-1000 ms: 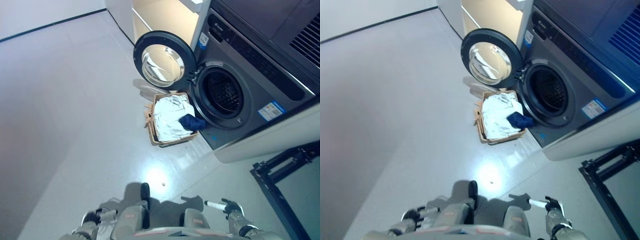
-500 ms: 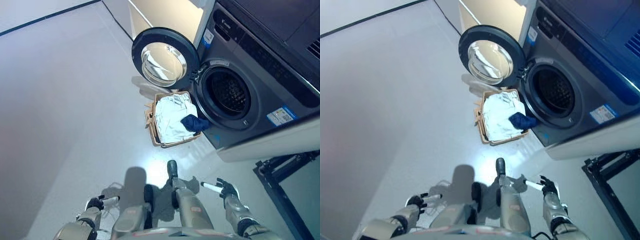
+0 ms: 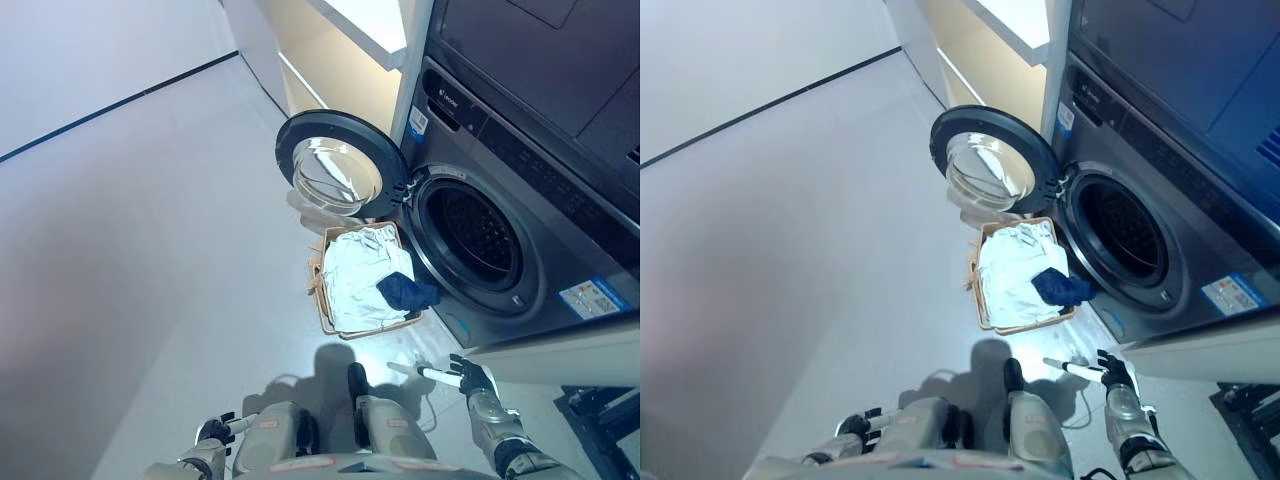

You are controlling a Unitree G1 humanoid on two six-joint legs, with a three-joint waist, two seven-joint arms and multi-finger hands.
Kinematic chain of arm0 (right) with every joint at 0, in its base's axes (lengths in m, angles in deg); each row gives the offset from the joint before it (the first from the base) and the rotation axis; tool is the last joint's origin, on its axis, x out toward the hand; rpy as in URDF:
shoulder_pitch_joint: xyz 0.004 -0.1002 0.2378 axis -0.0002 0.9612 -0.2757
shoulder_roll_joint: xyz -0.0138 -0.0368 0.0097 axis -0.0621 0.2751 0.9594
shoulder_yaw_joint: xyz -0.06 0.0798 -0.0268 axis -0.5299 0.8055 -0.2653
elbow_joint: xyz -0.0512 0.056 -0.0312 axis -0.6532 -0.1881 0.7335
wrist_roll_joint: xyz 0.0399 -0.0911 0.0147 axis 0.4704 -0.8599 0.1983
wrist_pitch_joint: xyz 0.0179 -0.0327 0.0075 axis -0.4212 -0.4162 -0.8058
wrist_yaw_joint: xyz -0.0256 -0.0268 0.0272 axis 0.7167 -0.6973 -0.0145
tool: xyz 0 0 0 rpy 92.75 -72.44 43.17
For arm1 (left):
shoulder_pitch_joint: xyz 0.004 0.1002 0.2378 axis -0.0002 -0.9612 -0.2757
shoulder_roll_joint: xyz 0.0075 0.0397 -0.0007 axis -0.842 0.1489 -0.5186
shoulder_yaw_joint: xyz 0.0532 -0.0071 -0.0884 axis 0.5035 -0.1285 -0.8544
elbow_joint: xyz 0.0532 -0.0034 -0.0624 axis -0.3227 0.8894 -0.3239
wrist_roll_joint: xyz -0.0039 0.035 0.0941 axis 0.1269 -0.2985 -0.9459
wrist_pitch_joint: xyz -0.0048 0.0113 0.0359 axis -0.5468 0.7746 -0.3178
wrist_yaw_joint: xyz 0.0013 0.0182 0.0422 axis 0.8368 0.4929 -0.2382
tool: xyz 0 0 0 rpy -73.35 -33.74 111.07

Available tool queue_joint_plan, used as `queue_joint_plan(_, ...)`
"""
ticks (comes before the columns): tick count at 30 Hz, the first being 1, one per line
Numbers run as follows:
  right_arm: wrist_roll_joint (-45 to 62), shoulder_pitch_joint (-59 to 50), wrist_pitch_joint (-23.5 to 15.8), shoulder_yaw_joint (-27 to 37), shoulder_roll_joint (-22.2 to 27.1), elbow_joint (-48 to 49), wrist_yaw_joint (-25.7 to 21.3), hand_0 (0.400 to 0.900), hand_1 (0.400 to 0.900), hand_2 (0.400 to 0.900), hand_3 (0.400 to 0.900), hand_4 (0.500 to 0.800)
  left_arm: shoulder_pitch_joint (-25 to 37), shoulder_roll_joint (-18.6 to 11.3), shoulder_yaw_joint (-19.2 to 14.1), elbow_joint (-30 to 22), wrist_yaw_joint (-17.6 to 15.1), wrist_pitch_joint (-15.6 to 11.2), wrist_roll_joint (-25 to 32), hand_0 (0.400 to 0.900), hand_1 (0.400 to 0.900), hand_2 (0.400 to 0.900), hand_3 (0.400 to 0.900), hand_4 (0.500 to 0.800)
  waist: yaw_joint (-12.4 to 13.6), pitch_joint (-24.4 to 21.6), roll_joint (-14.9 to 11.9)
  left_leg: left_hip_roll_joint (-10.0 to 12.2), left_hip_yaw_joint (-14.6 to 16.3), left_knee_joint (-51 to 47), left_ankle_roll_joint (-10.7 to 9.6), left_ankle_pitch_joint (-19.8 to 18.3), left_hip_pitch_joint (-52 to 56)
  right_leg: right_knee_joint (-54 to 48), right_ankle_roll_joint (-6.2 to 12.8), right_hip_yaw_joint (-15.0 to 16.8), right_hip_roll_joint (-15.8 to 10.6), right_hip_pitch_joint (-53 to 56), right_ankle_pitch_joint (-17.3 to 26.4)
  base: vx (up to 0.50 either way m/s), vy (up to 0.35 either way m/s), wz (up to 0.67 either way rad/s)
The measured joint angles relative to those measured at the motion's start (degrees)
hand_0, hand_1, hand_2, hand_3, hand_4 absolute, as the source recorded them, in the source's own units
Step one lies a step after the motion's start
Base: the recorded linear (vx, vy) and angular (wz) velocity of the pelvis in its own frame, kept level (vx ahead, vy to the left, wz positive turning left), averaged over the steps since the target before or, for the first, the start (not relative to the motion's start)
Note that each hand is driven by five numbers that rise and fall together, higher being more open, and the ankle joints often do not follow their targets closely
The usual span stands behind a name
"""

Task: Put the clothes in the basket into the washing machine.

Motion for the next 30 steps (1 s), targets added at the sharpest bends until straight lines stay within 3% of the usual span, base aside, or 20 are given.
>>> queue_joint_plan(3,-0.18,-1.28,-0.01,-0.07,-0.06,-0.70,-0.19,0.900,0.900,0.900,0.900,0.800,-0.08,-0.56,0.06,-0.06,0.10,0.10,0.00,0.900,0.900,0.900,0.900,0.800,0.14,1.77,0.14,0.06,0.00,-10.84,1.49,-0.37,-0.97,0.11,0.12,-1.20,-0.07,0.63,-1.16,0.31,-0.046,-0.07)
queue_joint_plan(5,-0.58,-2.76,0.04,-0.33,0.00,-0.67,-0.22,0.900,0.900,0.900,0.900,0.800,-0.07,-0.57,0.15,-0.10,0.08,0.10,-0.01,0.900,0.900,0.900,0.900,0.800,0.06,3.87,0.20,-0.14,-0.12,-27.51,3.31,2.10,1.03,-0.58,0.28,-1.70,0.09,1.60,-1.23,0.28,0.034,-0.13)
queue_joint_plan(7,-1.29,-3.78,0.21,-1.30,0.40,-1.05,-0.57,0.900,0.900,0.900,0.900,0.800,-0.41,-0.44,0.61,-0.83,0.07,0.13,-0.06,0.900,0.900,0.900,0.900,0.800,0.89,5.54,1.13,0.84,-3.99,-42.76,1.50,7.85,2.44,-1.70,0.84,-1.80,1.38,2.62,-1.03,0.26,0.098,-0.16)
queue_joint_plan(9,-1.43,-4.61,0.27,-1.76,0.90,-2.53,-0.68,0.900,0.900,0.900,0.900,0.800,-0.43,-0.35,1.28,-1.17,0.05,0.13,-0.08,0.900,0.900,0.900,0.900,0.800,1.52,6.19,2.30,2.34,-7.46,-43.71,0.59,10.23,0.63,-2.61,0.86,-1.12,2.68,3.12,-1.05,0.31,0.183,-0.34)
queue_joint_plan(12,-1.95,-5.80,0.25,-2.24,1.05,-3.68,-1.05,0.900,0.900,0.900,0.900,0.800,-1.80,-0.29,1.30,-2.62,-0.17,0.09,-0.09,0.900,0.900,0.900,0.900,0.800,2.34,6.25,3.02,3.58,-6.81,-43.40,1.84,11.73,0.64,-2.59,1.99,1.01,3.92,3.32,-1.32,0.26,0.316,-0.44)
queue_joint_plan(14,-2.40,-7.41,0.35,-2.83,1.26,-4.39,-1.40,0.900,0.900,0.900,0.900,0.800,-0.48,-0.18,2.00,-3.07,-0.39,-0.01,-0.06,0.900,0.900,0.900,0.900,0.800,2.46,7.66,3.23,2.09,-6.25,-41.65,2.74,12.07,-0.57,-0.60,2.70,2.64,3.51,2.19,-2.18,0.22,0.387,-0.58)
queue_joint_plan(16,-2.41,-9.32,0.36,-3.72,1.43,-4.43,-1.44,0.900,0.900,0.900,0.900,0.800,0.70,-0.39,3.74,-3.44,-0.59,-0.24,-0.01,0.900,0.900,0.900,0.900,0.800,3.24,8.12,3.19,1.68,-4.78,-38.49,4.64,12.27,-3.42,5.02,3.92,4.94,3.74,-2.91,-4.74,0.18,0.247,-0.57)
queue_joint_plan(18,-2.32,-10.73,0.40,-4.71,0.74,-4.34,-1.40,0.900,0.900,0.900,0.900,0.800,1.15,-0.74,3.60,-3.75,-0.87,-0.29,0.08,0.900,0.900,0.900,0.900,0.800,4.10,8.15,3.15,2.46,-2.65,-38.44,9.41,18.36,-4.14,7.53,5.26,7.00,4.66,-5.26,-5.94,0.16,0.178,-0.34)
queue_joint_plan(19,-2.31,-11.05,0.38,-5.35,-0.04,-4.31,-1.56,0.900,0.900,0.900,0.900,0.800,1.23,-1.23,3.61,-3.96,-0.99,-0.47,0.09,0.900,0.900,0.900,0.900,0.800,4.30,8.11,2.38,1.95,-1.49,-38.29,11.30,19.08,-4.30,8.64,6.18,7.61,4.19,-5.98,-6.96,0.15,0.149,-0.17)
queue_joint_plan(24,-3.23,-14.53,0.35,-9.53,-1.32,-2.49,-2.75,0.900,0.900,0.900,0.900,0.800,5.02,-4.93,5.92,-6.20,-2.34,-1.34,0.11,0.900,0.900,0.900,0.900,0.800,4.62,8.20,0.85,-0.93,-1.06,-38.18,14.18,19.80,-8.45,10.80,9.01,8.47,1.35,-11.14,-8.80,0.05,0.060,0.06)
queue_joint_plan(27,-11.11,-18.61,1.19,-14.78,-0.71,-0.39,-7.57,0.900,0.900,0.900,0.900,0.800,6.49,-7.19,6.93,-8.80,-4.96,-2.61,0.10,0.900,0.900,0.900,0.900,0.800,4.82,8.36,0.68,-1.33,-1.62,-36.43,14.13,19.74,-12.43,12.60,9.45,8.40,1.13,-14.81,-9.14,0.00,-0.002,0.05)
queue_joint_plan(30,-20.36,-24.58,2.31,-17.74,0.78,-0.50,-13.31,0.900,0.900,0.900,0.900,0.800,7.93,-7.62,7.70,-9.61,-7.91,-3.35,0.11,0.900,0.900,0.900,0.900,0.800,5.39,8.44,0.54,-1.29,-1.64,-34.55,13.95,19.78,-15.11,14.87,9.52,8.30,1.27,-17.60,-9.39,-0.02,-0.032,0.08)
